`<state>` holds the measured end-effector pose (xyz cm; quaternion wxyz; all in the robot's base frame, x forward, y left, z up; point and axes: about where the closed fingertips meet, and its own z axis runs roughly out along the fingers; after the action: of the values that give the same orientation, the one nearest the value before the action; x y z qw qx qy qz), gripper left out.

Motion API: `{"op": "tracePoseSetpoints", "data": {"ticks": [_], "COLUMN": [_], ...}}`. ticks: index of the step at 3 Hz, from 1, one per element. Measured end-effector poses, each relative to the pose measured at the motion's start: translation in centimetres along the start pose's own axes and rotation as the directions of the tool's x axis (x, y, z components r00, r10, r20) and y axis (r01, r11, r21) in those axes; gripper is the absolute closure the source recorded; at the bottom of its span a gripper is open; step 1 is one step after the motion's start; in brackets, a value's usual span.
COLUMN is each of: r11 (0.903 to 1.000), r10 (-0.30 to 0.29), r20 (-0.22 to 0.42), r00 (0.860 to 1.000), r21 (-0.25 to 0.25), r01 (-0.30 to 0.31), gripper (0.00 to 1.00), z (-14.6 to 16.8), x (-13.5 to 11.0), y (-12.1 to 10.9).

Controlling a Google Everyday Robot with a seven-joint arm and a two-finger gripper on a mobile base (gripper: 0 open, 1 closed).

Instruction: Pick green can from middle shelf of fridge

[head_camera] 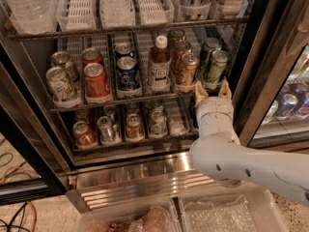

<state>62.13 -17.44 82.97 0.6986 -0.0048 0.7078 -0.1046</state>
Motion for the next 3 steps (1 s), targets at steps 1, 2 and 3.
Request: {"op": "tracePoseSetpoints", "data": {"ticks": [1, 2, 3], "r11": [0.9999, 0.9995, 0.9992], "r10": [0.003, 0.004, 0.009], "r20": [0.013, 0.019, 0.016], "r00": [1.000, 1.000, 1.000], "r21": [0.010, 0.031, 0.039], "r01": [-0.003, -0.005, -0.009], "gripper": [0.40, 0.40, 0.40], "z": [1.0, 2.5, 3.3], "x": [-0.5, -0.6, -0.4], "y": [-0.2, -0.9, -1.1]}}
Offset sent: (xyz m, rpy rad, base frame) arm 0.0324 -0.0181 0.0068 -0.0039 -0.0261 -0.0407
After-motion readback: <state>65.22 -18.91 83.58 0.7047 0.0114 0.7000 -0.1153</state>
